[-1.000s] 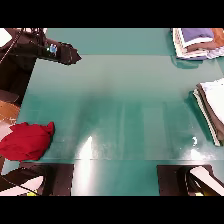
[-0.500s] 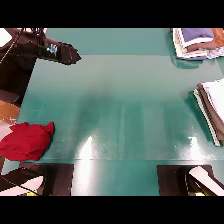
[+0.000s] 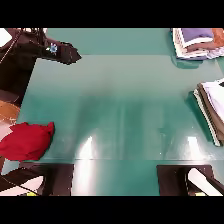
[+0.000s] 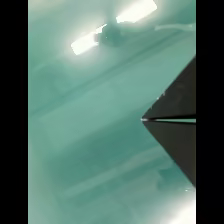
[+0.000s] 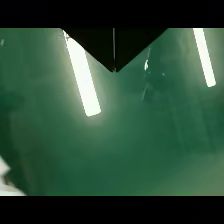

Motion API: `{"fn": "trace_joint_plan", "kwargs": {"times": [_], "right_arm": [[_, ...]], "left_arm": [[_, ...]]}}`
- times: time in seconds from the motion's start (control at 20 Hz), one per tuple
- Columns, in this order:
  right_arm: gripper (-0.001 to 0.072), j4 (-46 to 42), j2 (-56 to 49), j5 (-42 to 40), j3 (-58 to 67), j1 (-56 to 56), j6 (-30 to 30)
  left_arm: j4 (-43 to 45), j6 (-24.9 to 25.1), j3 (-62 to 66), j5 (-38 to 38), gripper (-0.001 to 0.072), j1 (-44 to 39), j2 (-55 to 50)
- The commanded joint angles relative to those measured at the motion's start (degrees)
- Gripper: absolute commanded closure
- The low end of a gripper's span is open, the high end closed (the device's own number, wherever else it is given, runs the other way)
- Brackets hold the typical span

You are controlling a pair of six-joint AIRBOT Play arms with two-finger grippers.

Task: Fold the shirts.

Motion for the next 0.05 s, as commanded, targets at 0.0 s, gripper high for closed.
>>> {"fn": "trace_joint_plan", "kwargs": {"times": [0.0], "right_arm": [[0.0693,0.5,0.0,-1.73,-0.15,5.84,-0.48]], "left_arm": [[0.0,-0.02,0.0,0.02,0.0677,-0.04,0.0]]}}
